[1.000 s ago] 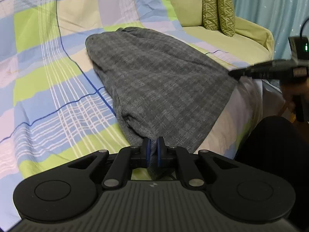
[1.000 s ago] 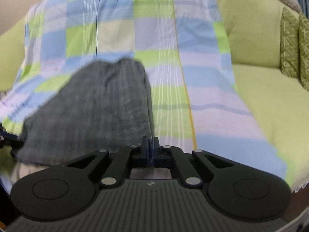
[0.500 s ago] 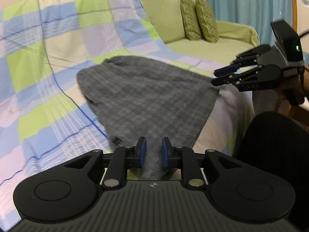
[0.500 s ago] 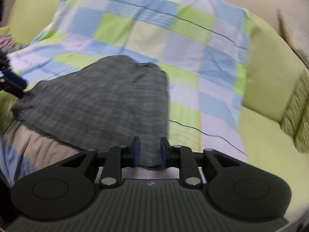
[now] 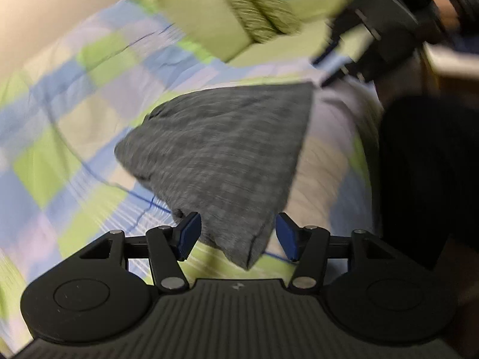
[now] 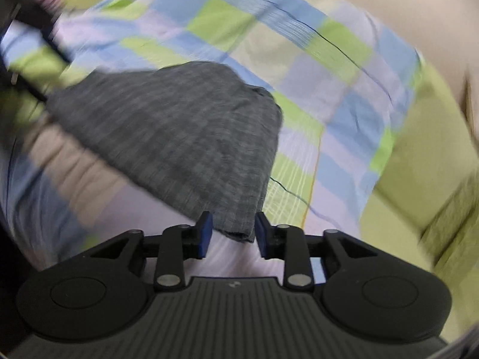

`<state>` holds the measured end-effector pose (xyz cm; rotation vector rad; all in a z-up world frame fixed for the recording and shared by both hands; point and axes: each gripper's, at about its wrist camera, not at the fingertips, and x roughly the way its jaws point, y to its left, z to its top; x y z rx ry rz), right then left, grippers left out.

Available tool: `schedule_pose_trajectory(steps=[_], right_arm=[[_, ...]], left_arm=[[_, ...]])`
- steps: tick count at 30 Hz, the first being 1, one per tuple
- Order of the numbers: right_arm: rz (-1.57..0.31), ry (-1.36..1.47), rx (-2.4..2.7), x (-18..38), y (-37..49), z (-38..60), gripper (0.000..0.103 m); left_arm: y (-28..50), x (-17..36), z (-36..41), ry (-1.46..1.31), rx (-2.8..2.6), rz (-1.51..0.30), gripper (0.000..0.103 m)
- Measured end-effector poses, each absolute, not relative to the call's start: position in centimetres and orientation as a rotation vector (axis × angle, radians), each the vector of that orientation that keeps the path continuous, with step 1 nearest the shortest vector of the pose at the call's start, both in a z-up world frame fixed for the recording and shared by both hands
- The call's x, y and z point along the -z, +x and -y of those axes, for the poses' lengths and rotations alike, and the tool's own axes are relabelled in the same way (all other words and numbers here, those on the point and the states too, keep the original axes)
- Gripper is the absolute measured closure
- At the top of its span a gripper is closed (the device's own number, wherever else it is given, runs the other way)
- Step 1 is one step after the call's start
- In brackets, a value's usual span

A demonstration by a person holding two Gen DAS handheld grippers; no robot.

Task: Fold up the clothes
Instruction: 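Grasp the garment edge with the left gripper while the right gripper grasps beside it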

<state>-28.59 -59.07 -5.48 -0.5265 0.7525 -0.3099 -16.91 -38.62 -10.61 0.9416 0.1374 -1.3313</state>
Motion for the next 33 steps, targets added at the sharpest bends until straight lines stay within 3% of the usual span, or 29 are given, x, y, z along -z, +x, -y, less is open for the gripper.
schedule_pose_trajectory(steps=[6, 14, 16, 18, 19, 23, 33], right_arm=[[-0.789, -0.533, 0.314, 6.5, -28.2, 59.0, 0.073], [-0.788, -0.65, 0.267, 7.7, -27.8, 59.0, 0.069], [-0.792, -0.729, 0.236, 8.2, -27.9, 58.6, 0.069], [-0.795, -0.819, 0.206, 8.7, -27.9, 58.3, 0.069], [-0.795, -0.864, 0.191, 8.9, -27.9, 58.1, 0.069], [-0.765, -1.021, 0.164, 9.8, -27.1, 58.1, 0.054], [-0.792, -1.303, 0.015, 10.6, -27.3, 60.5, 0.055]], left_arm=[[-19.2, 14.5, 40.6, 1.167, 1.255, 0.092, 0.044], [-18.0, 14.6, 42.6, 1.211, 1.166, 0.199, 0.047], [-18.4, 15.0, 42.6, 1.244, 1.175, 0.224, 0.057], [-18.8, 15.5, 42.7, 1.272, 1.185, 0.243, 0.074], [-19.0, 15.7, 42.9, 1.274, 1.188, 0.243, 0.075], [-18.9, 15.6, 43.4, 1.23, 1.184, 0.191, 0.074], [-18.0, 14.8, 43.4, 1.173, 1.171, 0.131, 0.07]])
